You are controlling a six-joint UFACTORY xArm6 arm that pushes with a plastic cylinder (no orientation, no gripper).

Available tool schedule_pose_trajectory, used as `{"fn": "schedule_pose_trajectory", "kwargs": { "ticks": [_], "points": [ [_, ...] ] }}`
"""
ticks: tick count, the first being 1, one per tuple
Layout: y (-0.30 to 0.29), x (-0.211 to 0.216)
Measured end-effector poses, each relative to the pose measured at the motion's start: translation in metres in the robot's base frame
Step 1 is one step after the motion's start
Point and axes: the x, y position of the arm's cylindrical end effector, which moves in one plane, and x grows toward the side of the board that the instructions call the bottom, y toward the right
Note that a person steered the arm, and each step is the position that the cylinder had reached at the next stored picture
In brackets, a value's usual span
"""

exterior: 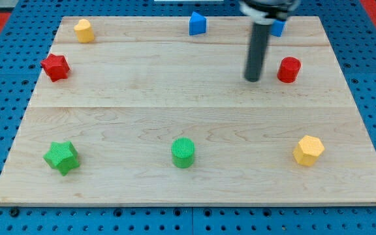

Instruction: Move the red circle towards the centre

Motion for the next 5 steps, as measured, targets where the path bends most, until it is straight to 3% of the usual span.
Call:
{"fn": "schedule_pose_trajectory", "kwargs": {
  "ticks": [2,3,4,5],
  "points": [
    [0.084,0.027],
    [0.135,0.008],
    [0.097,-0.017],
    [-0.003,-0.008]
  ]
}}
